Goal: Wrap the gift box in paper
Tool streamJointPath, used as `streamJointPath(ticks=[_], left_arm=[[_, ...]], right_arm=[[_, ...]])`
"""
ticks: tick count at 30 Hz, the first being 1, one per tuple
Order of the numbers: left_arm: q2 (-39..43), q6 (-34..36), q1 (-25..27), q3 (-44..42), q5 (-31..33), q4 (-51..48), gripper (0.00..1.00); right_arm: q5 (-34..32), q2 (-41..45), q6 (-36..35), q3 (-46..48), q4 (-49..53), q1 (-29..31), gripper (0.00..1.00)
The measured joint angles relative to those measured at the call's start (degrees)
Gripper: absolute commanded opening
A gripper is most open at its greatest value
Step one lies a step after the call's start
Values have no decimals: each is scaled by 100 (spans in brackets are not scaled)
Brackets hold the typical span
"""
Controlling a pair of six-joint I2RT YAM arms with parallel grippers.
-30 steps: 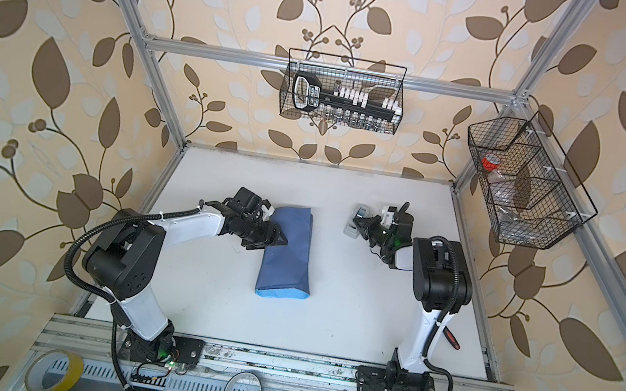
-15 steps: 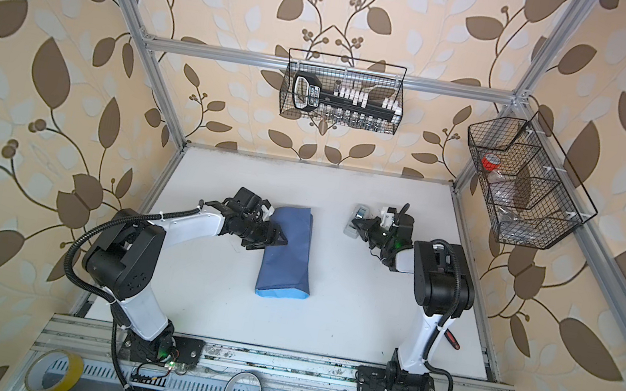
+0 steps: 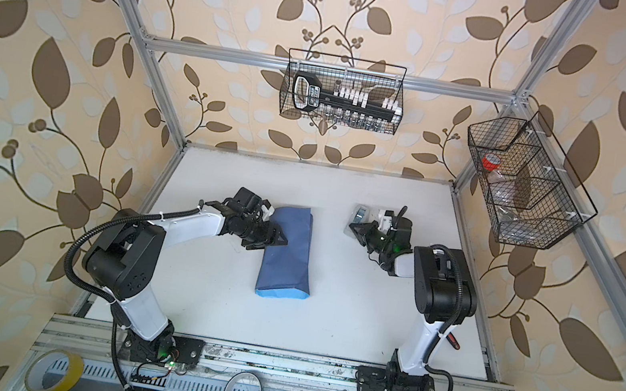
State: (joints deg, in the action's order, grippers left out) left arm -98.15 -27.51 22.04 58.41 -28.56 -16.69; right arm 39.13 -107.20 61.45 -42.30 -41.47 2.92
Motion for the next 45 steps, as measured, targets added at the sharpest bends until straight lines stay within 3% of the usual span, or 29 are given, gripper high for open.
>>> streamJointPath(ticks=[25,35,45], left_arm=[[0,0,0,0,0,2,76],[0,0,0,0,0,2,76],[-2,0,-2,0,0,2,76]], right_arm=[[-474,-243,-551,199,181,136,0],[-927,-249,-887,107,879,136,0],[-1117,225,-992,396,1113,120,0]])
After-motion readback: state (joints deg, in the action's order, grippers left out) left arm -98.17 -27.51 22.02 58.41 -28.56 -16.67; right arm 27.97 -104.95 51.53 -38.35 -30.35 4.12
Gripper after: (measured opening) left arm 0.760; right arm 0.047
